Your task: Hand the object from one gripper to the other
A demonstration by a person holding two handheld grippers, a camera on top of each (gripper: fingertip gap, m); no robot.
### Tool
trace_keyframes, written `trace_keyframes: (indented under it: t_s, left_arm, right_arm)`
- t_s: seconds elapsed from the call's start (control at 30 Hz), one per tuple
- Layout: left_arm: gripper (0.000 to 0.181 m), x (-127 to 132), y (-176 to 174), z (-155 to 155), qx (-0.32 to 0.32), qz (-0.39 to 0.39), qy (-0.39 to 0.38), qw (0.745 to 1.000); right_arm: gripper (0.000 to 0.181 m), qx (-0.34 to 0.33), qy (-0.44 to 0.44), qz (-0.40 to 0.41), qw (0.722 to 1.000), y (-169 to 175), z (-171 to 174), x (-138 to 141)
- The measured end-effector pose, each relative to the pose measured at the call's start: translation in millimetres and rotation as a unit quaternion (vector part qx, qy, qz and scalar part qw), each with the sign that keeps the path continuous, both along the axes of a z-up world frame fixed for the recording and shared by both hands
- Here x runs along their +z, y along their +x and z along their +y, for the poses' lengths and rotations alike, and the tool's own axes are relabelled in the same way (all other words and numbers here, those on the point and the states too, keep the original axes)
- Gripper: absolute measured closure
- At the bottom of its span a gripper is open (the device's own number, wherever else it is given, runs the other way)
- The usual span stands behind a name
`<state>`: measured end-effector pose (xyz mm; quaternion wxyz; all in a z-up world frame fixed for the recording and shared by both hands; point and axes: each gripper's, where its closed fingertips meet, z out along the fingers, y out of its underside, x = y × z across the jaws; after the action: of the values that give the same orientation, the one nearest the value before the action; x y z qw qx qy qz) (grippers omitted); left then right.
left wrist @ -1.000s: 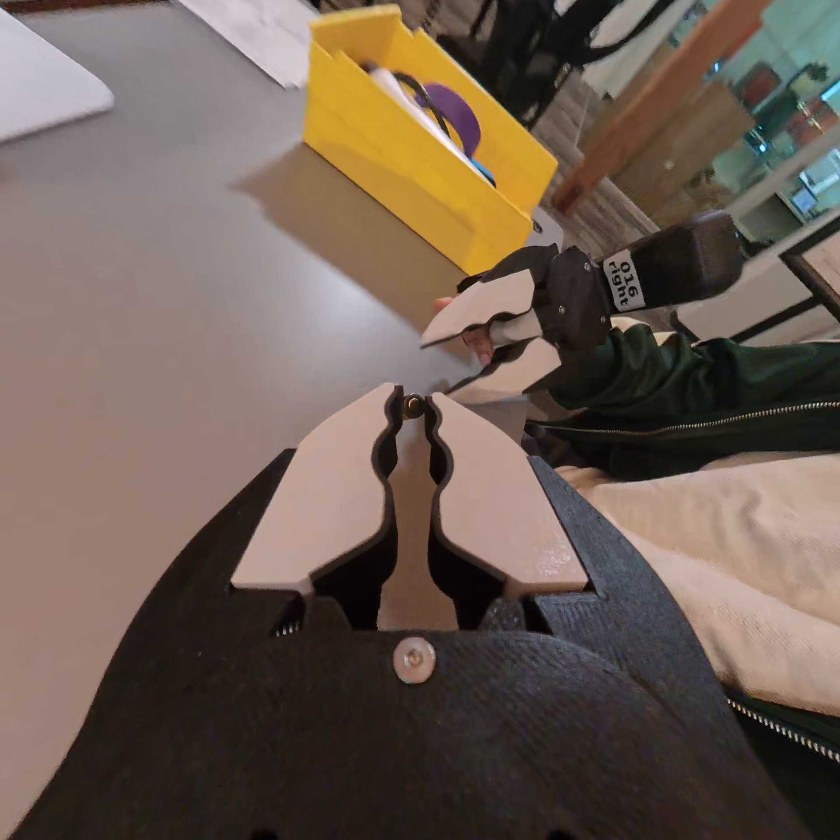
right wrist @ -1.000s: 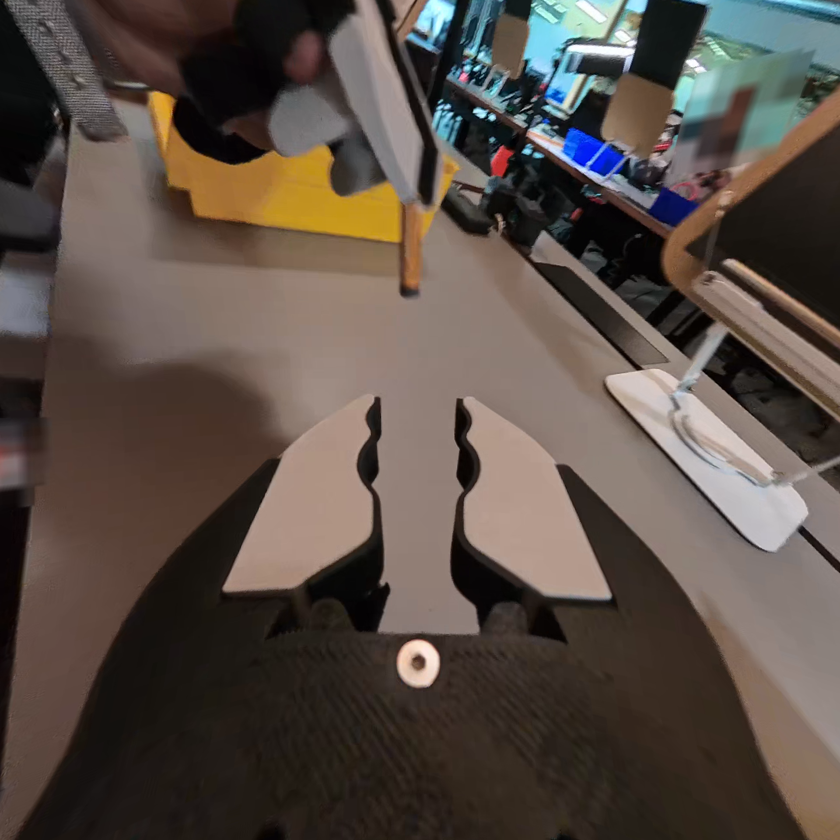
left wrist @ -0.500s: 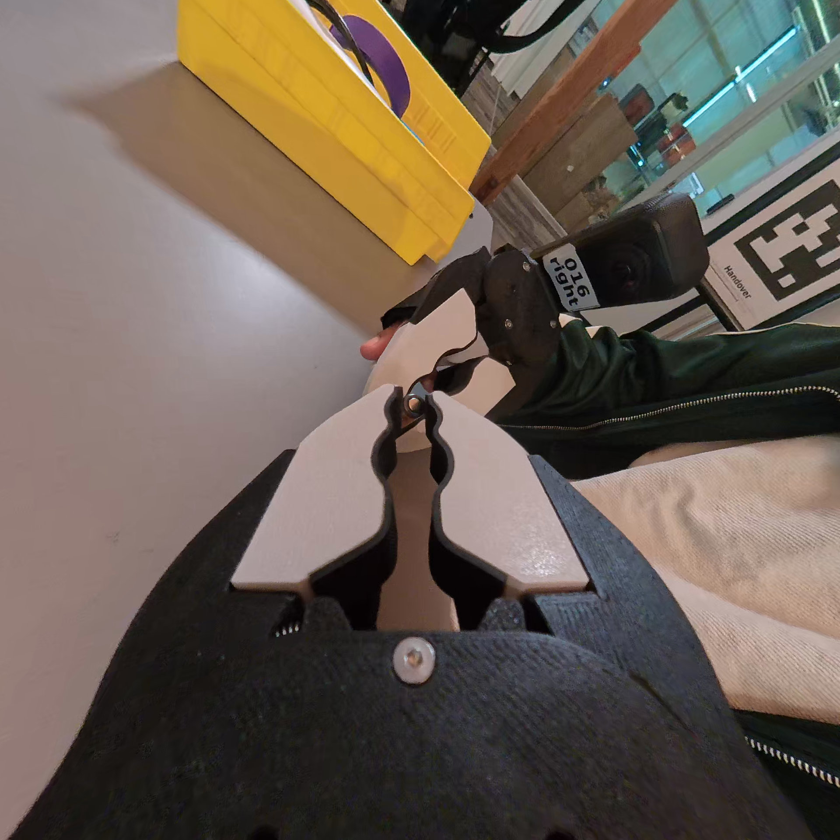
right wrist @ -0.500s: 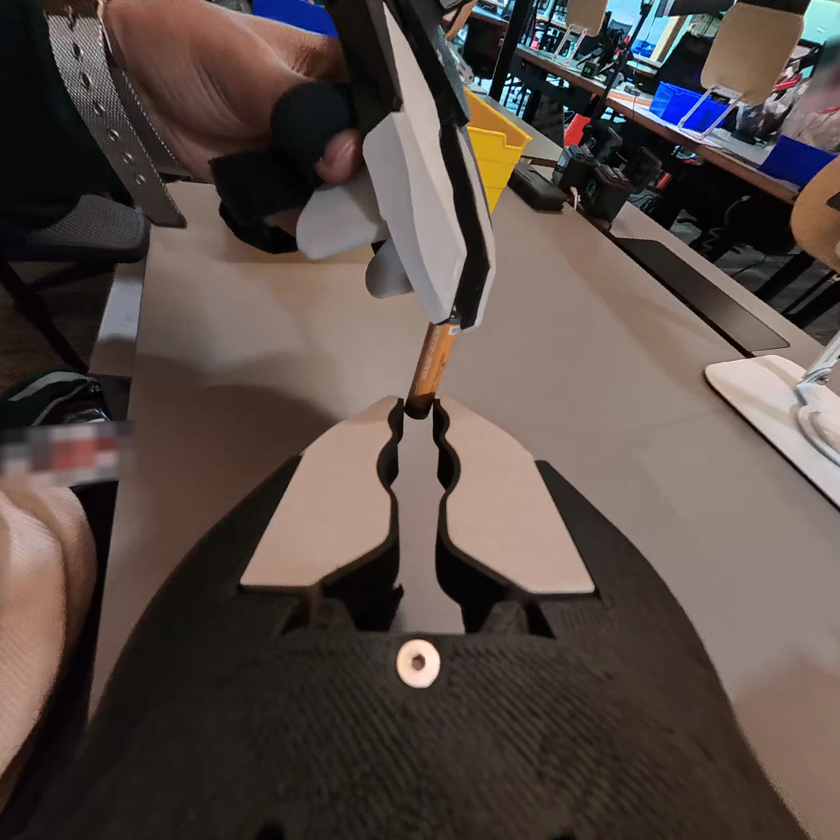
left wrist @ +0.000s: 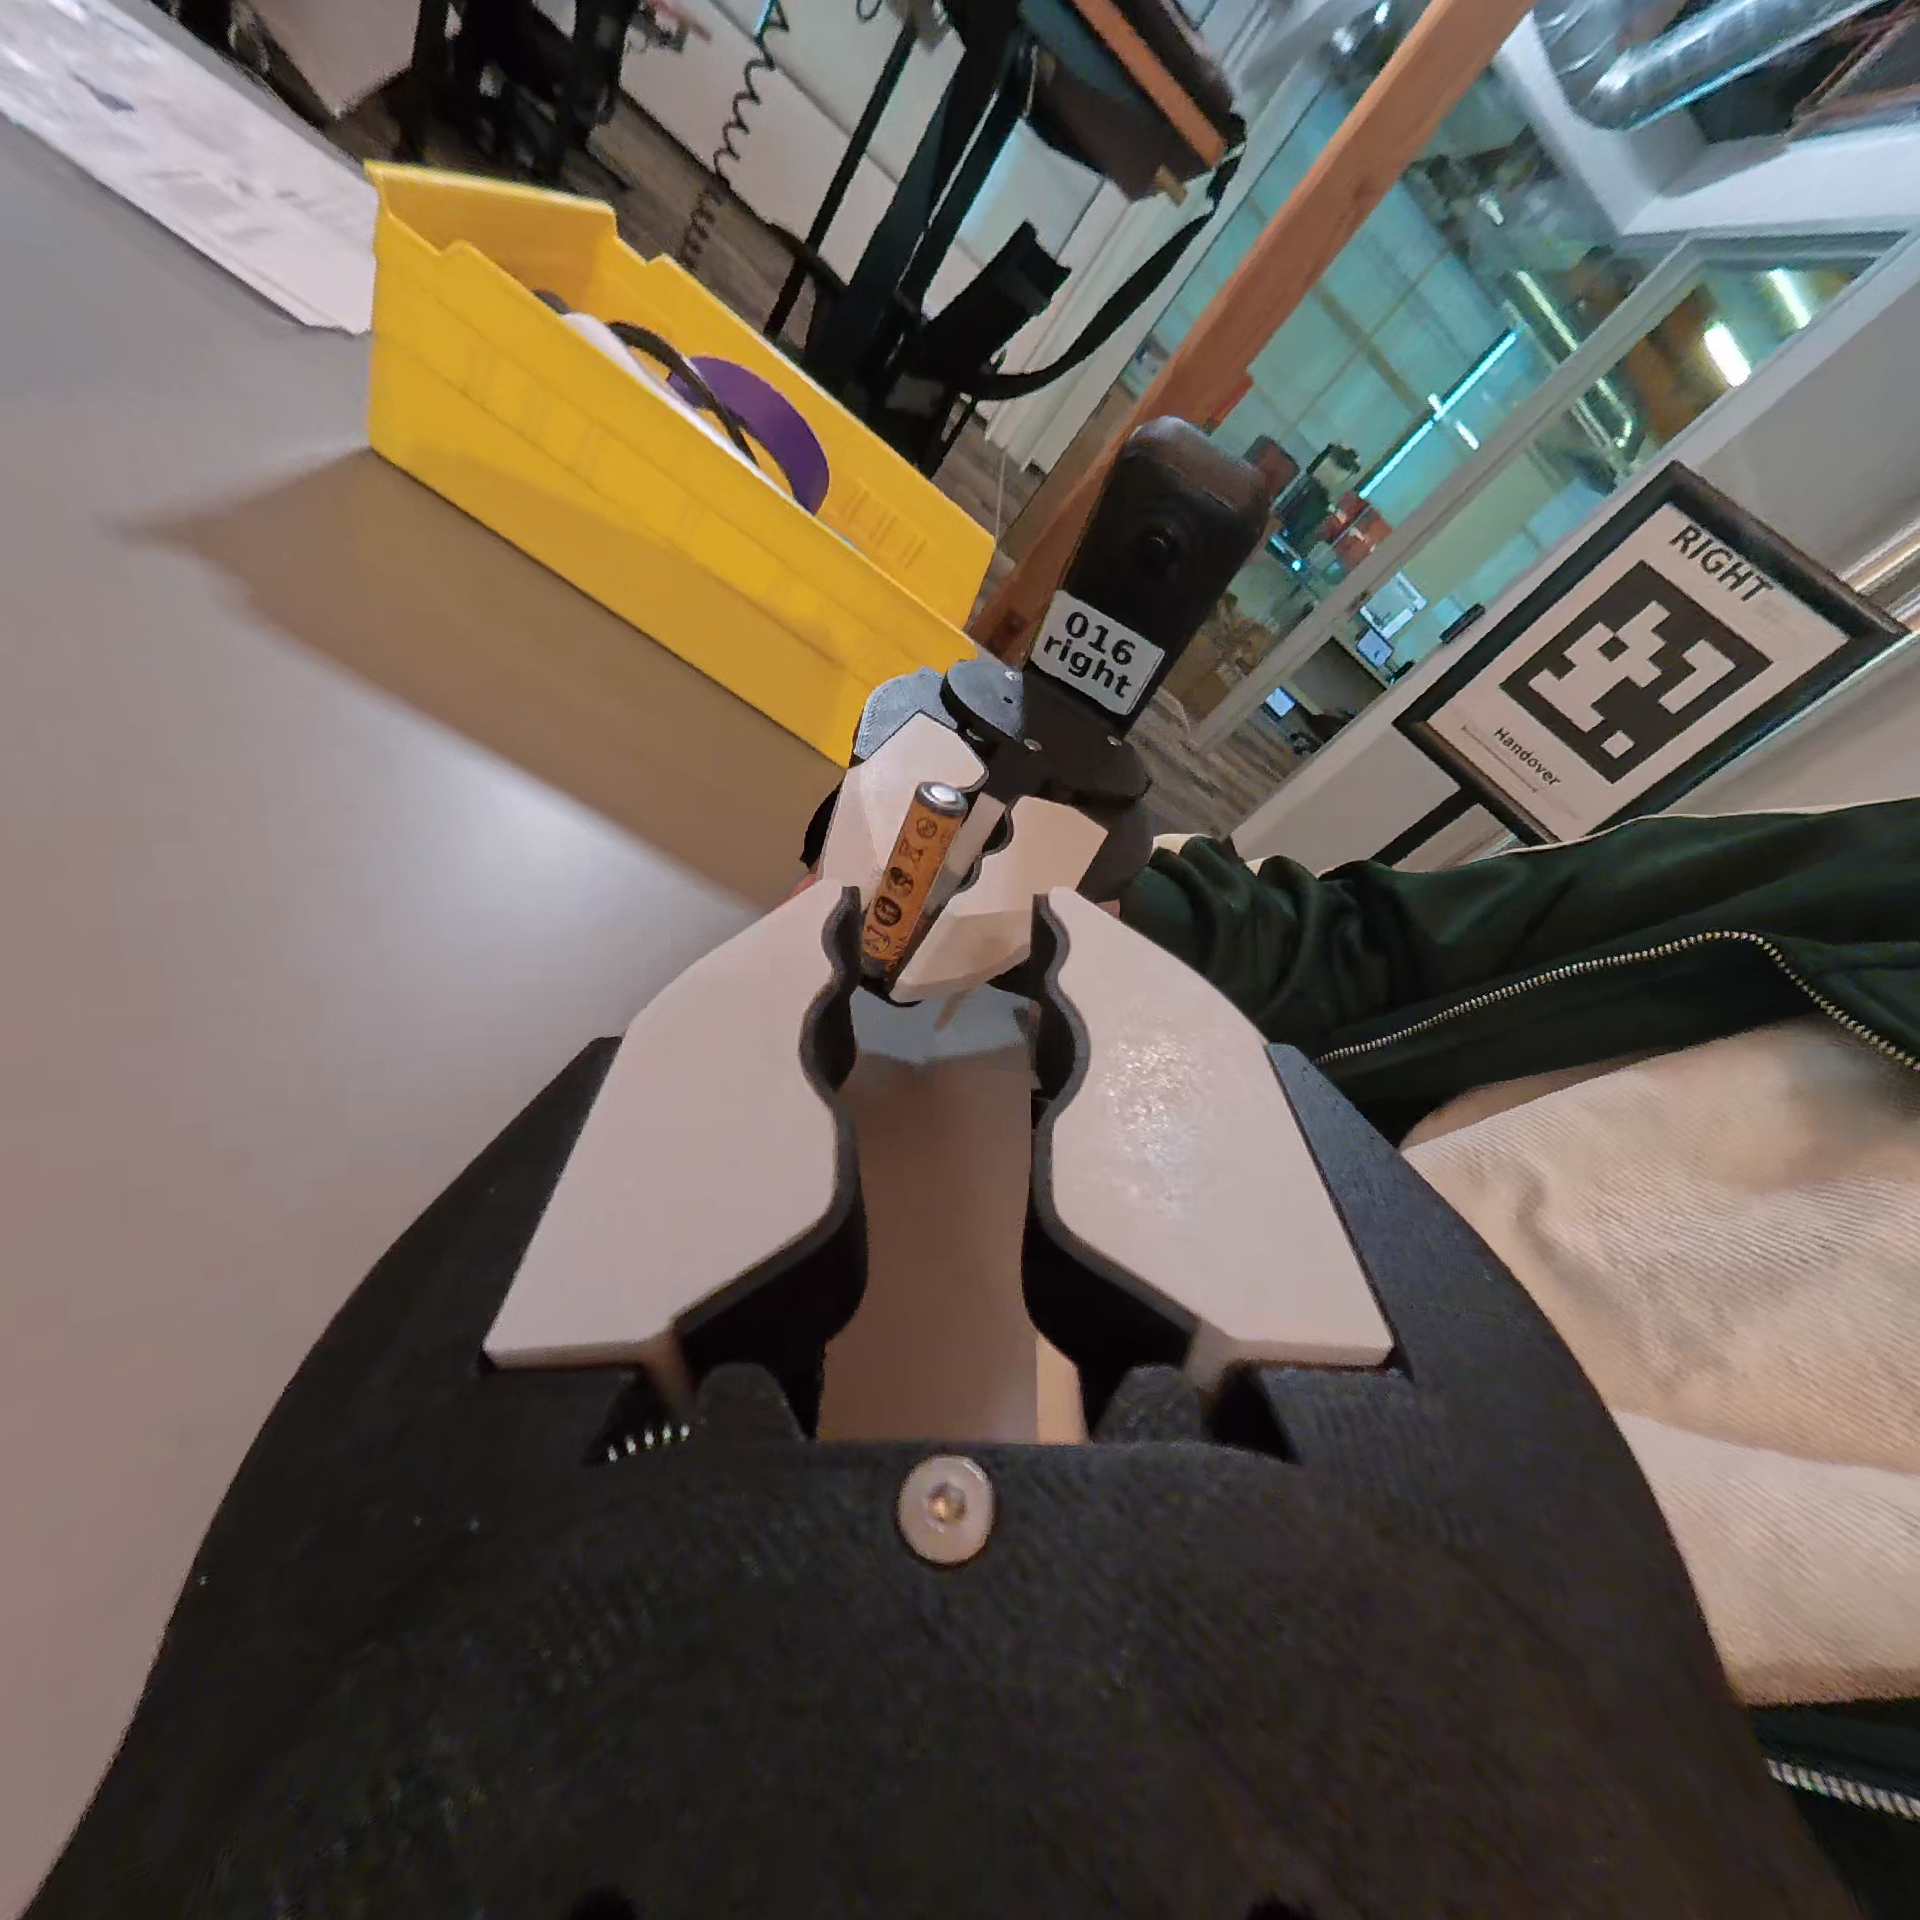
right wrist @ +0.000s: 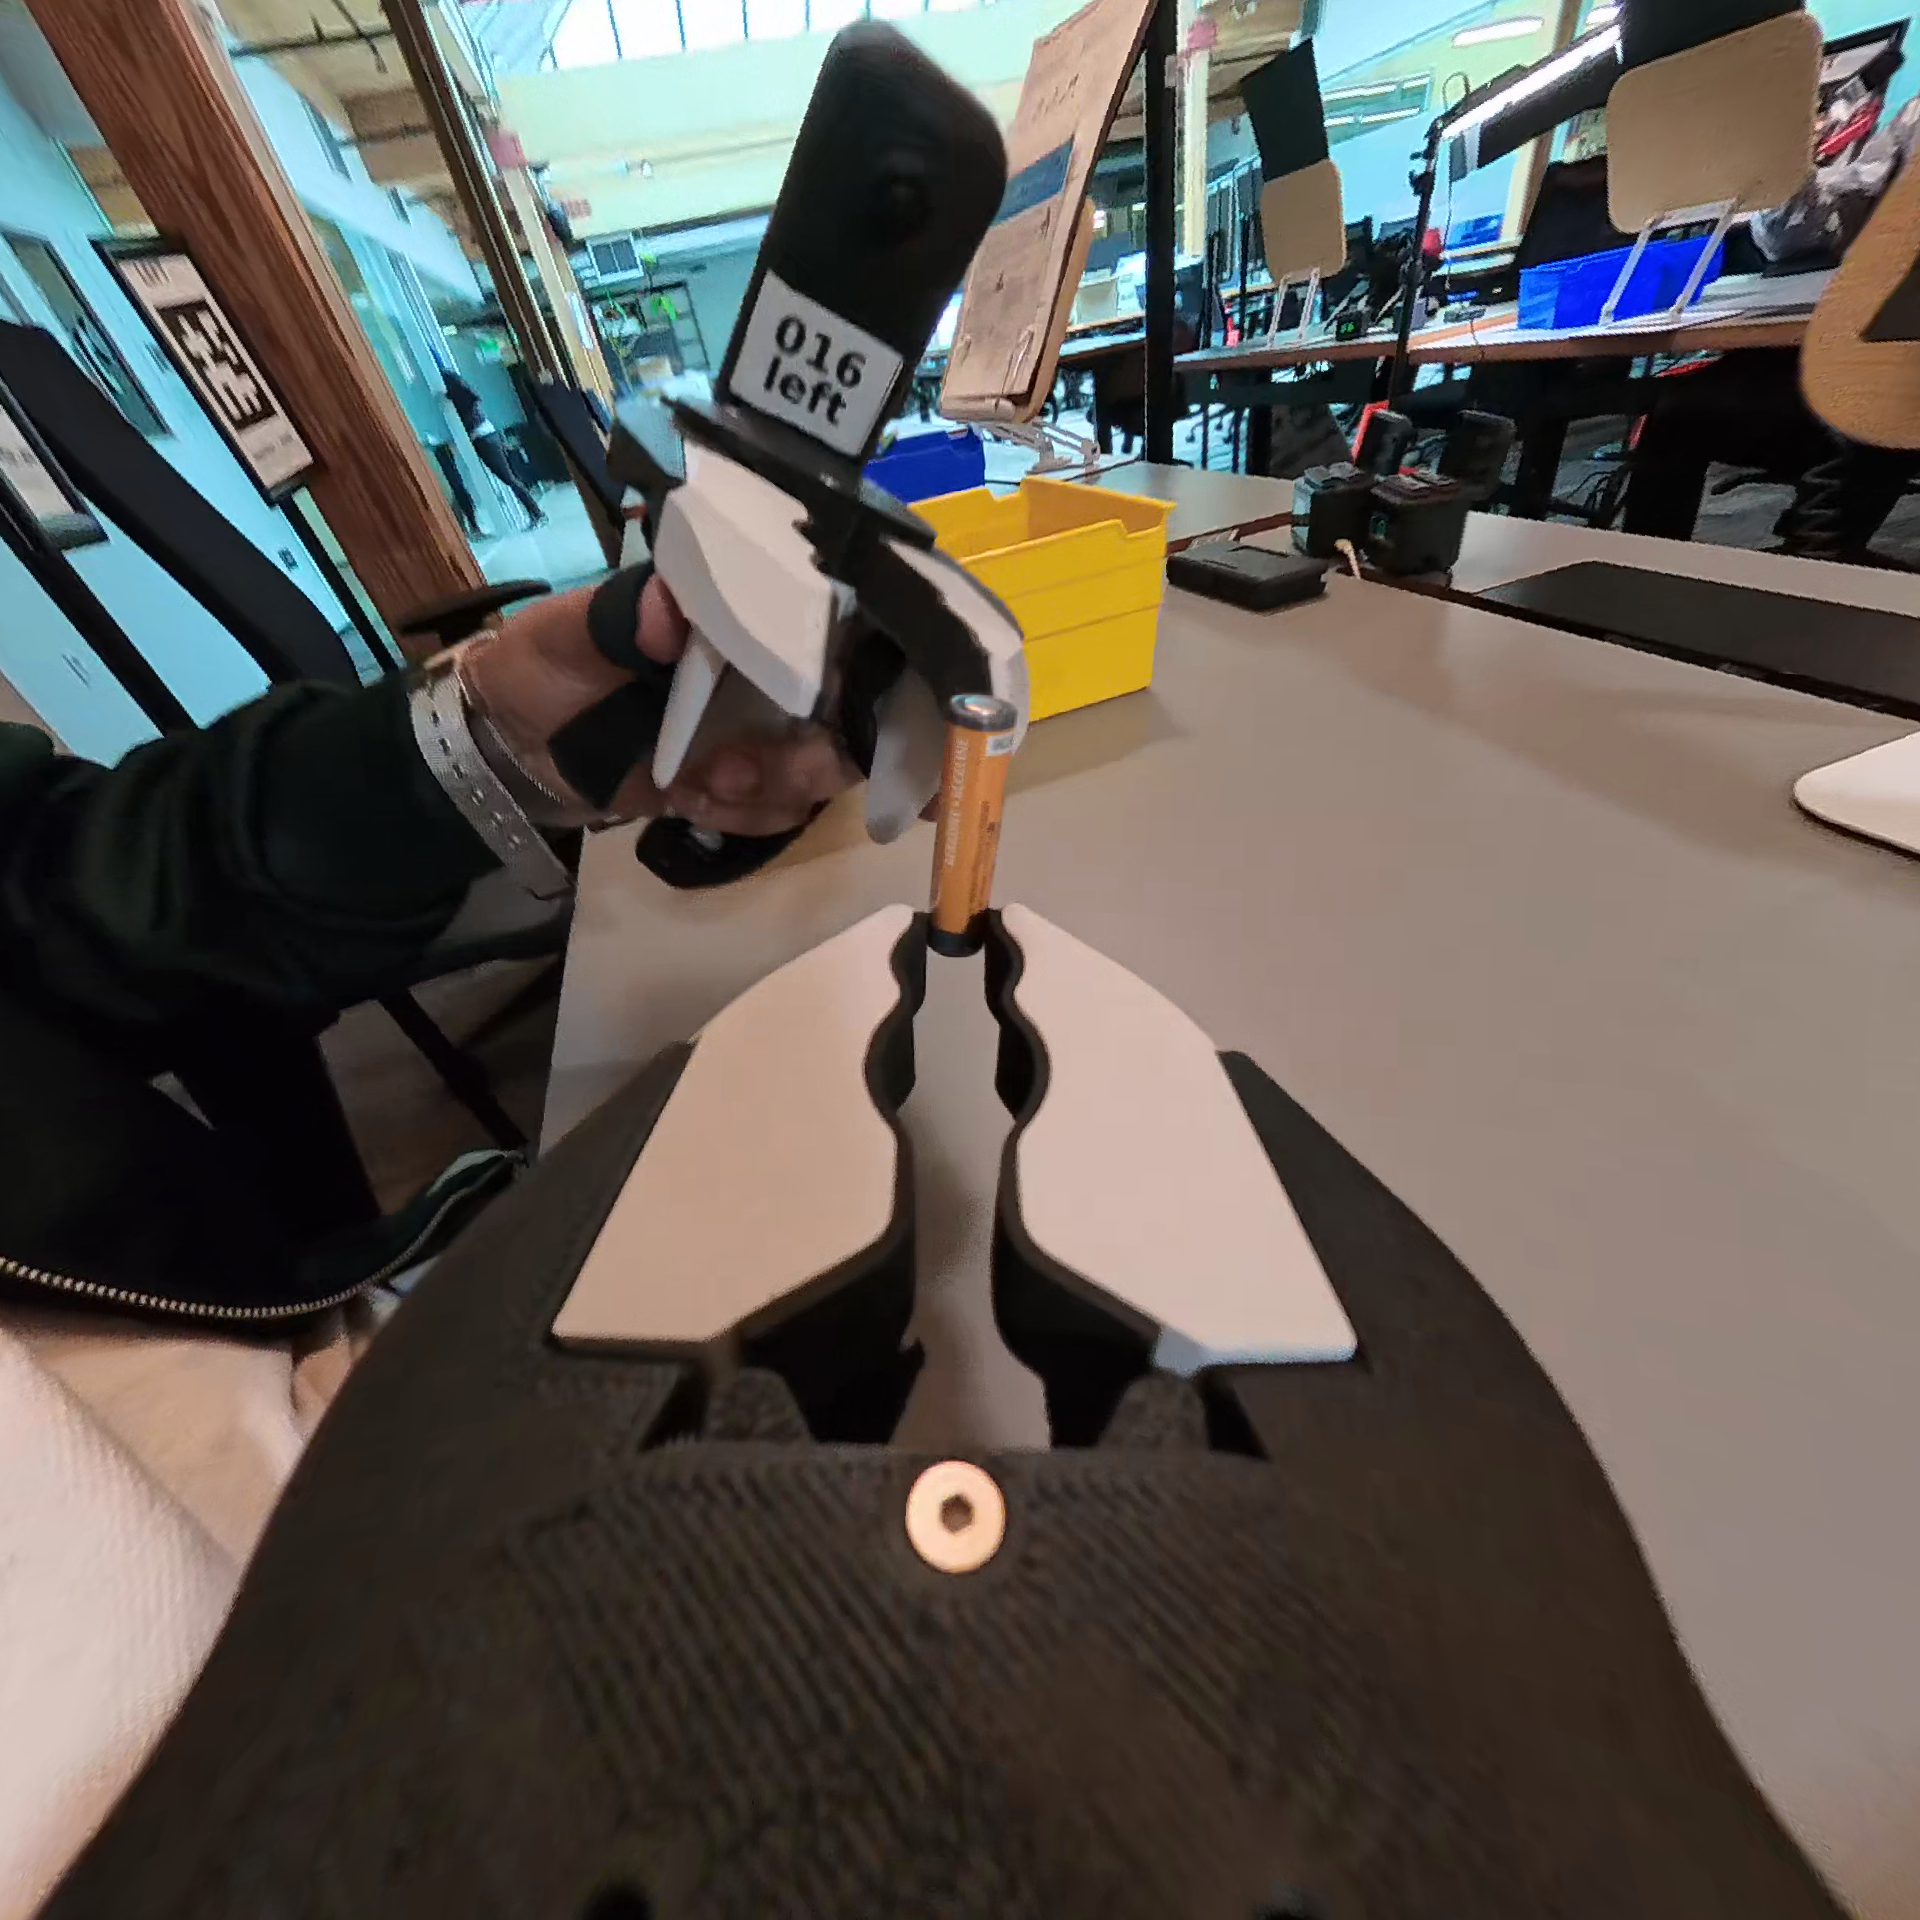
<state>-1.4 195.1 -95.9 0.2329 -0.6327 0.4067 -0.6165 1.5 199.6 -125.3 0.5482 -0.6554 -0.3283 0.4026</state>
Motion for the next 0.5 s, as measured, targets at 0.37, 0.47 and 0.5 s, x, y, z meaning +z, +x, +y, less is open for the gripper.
trace_keyframes:
  t_s: [0.37,0.47,0.5]
  left_arm:
    - [0.154,-2,-5,-1,0.034,-0.146,0.125,0.981]
    - [0.153,-2,-3,-6,0.024,-0.159,0.132,0.978]
    - [0.154,-3,-2,-8,0.021,-0.161,0.136,0.977]
  right_arm:
    - [0.171,0.023,0.015,-0.032,0.999,-11,-9,-6]
    - [0.171,0.028,0.016,-0.034,0.999,-14,-11,-6]
    - [0.171,0.03,0.015,-0.033,0.999,-15,-11,-7]
